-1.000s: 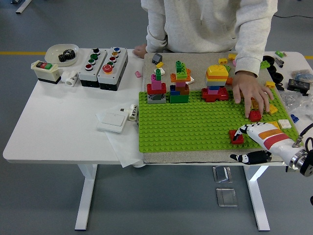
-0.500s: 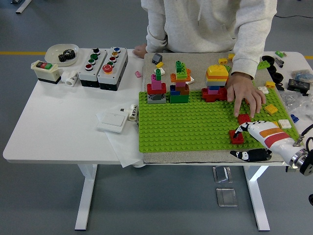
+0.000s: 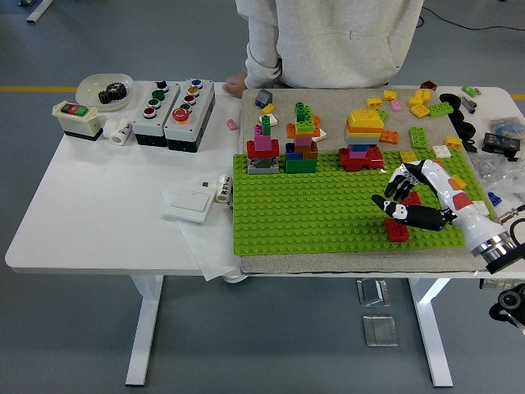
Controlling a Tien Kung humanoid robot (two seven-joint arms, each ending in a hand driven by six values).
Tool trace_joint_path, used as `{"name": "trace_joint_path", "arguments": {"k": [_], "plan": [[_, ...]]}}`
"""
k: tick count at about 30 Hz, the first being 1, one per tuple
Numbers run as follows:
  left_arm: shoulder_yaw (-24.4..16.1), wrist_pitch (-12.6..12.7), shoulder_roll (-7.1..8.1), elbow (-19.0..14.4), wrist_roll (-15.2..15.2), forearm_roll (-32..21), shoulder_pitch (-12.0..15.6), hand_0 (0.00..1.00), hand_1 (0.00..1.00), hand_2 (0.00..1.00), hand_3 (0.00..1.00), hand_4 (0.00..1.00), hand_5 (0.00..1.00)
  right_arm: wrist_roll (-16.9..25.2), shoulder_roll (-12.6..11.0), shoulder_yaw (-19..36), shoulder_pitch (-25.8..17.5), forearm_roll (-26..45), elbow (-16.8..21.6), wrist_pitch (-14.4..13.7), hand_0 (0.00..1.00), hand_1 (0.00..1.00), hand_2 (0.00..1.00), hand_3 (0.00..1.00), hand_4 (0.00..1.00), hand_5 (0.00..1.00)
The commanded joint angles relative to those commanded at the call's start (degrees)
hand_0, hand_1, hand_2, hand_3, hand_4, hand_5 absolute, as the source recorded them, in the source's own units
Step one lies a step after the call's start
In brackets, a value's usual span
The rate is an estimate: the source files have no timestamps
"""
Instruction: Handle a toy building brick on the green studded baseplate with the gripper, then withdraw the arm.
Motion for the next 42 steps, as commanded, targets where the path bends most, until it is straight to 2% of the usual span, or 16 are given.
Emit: {"name": "trace_joint_path", "arguments": {"k": [3, 10, 19, 25, 27, 28, 33, 34, 42], "plan": [[0.09, -0.03, 0.04, 0.0, 0.04, 0.02, 0.11, 0.822, 0.687, 0.587, 0.531, 0.528, 0.5, -2.42, 0.85, -0.75, 1.23, 7.08, -2.02, 3.12, 0.133, 0.21, 0.311, 0.306, 0.812, 0.29], [0.36, -0.04, 0.07, 0.0, 0.07, -0.06, 0.19, 0.822, 0.688, 0.586, 0.531, 0.528, 0.501, -5.41, 2.78, -1.83, 2.68, 24.11, -5.88, 6.91, 0.131, 0.21, 0.314, 0.314, 0.813, 0.281], [0.33, -0.02, 0.03, 0.0, 0.03, -0.01, 0.31, 0.822, 0.69, 0.587, 0.532, 0.527, 0.498, -7.7, 3.27, -2.79, 2.08, 45.71, -3.89, 9.14, 0.127, 0.206, 0.314, 0.319, 0.834, 0.315], [0.6, -0.03, 0.03, 0.0, -0.03, -0.34, 0.17, 0.822, 0.691, 0.588, 0.531, 0.528, 0.5, -8.33, 3.16, -3.98, 1.46, 59.16, -3.2, 9.53, 0.127, 0.207, 0.317, 0.322, 0.834, 0.316], [0.48, -0.02, 0.06, 0.0, -0.03, -0.3, 0.15, 0.822, 0.691, 0.588, 0.531, 0.528, 0.5, -8.47, 3.01, -4.34, 1.09, 59.41, -2.65, 9.6, 0.127, 0.207, 0.317, 0.322, 0.834, 0.316], [0.47, -0.01, 0.06, 0.0, -0.04, -0.3, 0.14, 0.822, 0.689, 0.588, 0.532, 0.527, 0.5, -8.5, 2.99, -4.42, 1.01, 59.34, -2.54, 9.62, 0.131, 0.211, 0.32, 0.33, 0.827, 0.28], [0.79, -0.03, 0.02, 0.0, -0.08, -0.62, 0.01, 0.822, 0.689, 0.588, 0.532, 0.527, 0.5, -8.6, 3.03, -5.41, 0.66, 58.22, -2.3, 9.75, 0.131, 0.211, 0.32, 0.33, 0.827, 0.28], [0.89, -0.03, 0.03, 0.0, -0.11, -0.75, -0.01, 0.822, 0.69, 0.588, 0.531, 0.527, 0.501, -8.59, 3.07, -5.57, 0.61, 58.01, -2.26, 9.75, 0.135, 0.211, 0.322, 0.331, 0.817, 0.249], [1.02, -0.05, 0.03, 0.0, -0.1, -0.99, 0.02, 0.821, 0.691, 0.588, 0.531, 0.527, 0.5, -8.45, 3.58, -6.85, 1.05, 56.99, -2.31, 9.73, 0.136, 0.211, 0.323, 0.333, 0.815, 0.247]]}}
